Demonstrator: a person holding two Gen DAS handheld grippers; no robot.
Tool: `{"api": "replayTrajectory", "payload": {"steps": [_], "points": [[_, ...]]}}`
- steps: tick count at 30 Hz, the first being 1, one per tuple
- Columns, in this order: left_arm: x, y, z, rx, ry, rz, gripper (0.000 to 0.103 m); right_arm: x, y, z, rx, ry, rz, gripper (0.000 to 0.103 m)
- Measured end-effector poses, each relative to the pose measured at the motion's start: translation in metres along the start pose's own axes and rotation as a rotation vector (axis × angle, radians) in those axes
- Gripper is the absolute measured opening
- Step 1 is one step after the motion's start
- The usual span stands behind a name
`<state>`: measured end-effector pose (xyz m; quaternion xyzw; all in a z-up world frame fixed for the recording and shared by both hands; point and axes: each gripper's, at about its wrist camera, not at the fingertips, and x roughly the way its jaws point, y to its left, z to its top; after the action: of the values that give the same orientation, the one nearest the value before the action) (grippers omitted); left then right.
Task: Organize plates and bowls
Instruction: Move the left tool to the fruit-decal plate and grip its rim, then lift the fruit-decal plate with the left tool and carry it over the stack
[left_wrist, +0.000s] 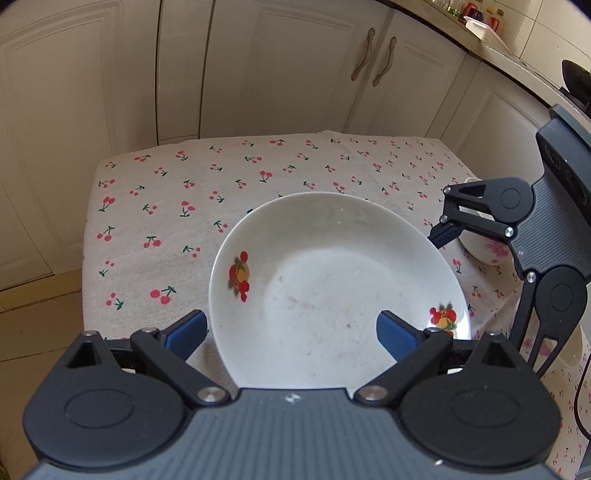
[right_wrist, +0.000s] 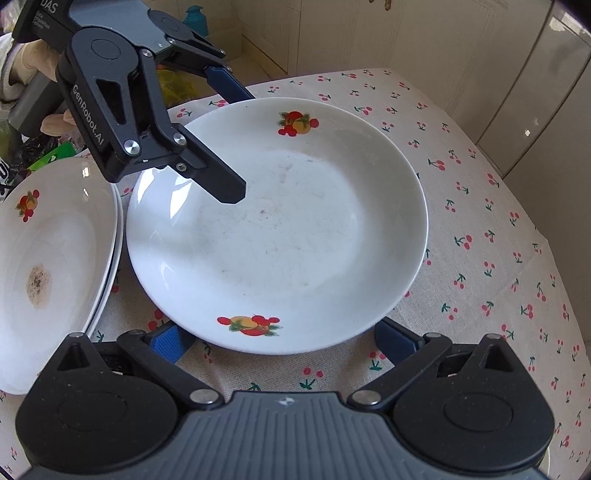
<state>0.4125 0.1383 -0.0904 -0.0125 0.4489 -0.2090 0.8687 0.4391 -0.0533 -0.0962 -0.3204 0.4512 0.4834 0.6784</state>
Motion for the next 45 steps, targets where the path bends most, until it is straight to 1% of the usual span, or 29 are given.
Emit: {"api": "replayTrajectory", "payload": {"steps": [6,13,16,21,34,45], "points": [[0.003,0.000,0.006,0.013,0.012,-0.008,0.095,0.001,-0.001,-0.001,-0.027,-0.046,0.014,0.103],[0.006,0.001,0.011,0.027,0.023,-0.021,0.093,0.000,0.000,-0.002,-0.030,-0.070,0.002,0.103],[0.007,0.003,0.011,0.040,0.024,-0.017,0.093,-0.005,0.002,-0.005,-0.026,-0.104,0.004,0.103],[0.009,0.008,0.013,0.036,0.030,-0.029,0.093,-0.014,0.004,-0.009,-0.006,-0.153,0.018,0.103],[0.011,0.014,0.015,0.011,0.025,-0.047,0.093,-0.015,0.006,-0.006,0.012,-0.180,0.016,0.103],[0.005,0.009,0.017,0.026,0.011,-0.039,0.093,-0.022,0.009,-0.008,0.019,-0.191,0.007,0.103]]}}
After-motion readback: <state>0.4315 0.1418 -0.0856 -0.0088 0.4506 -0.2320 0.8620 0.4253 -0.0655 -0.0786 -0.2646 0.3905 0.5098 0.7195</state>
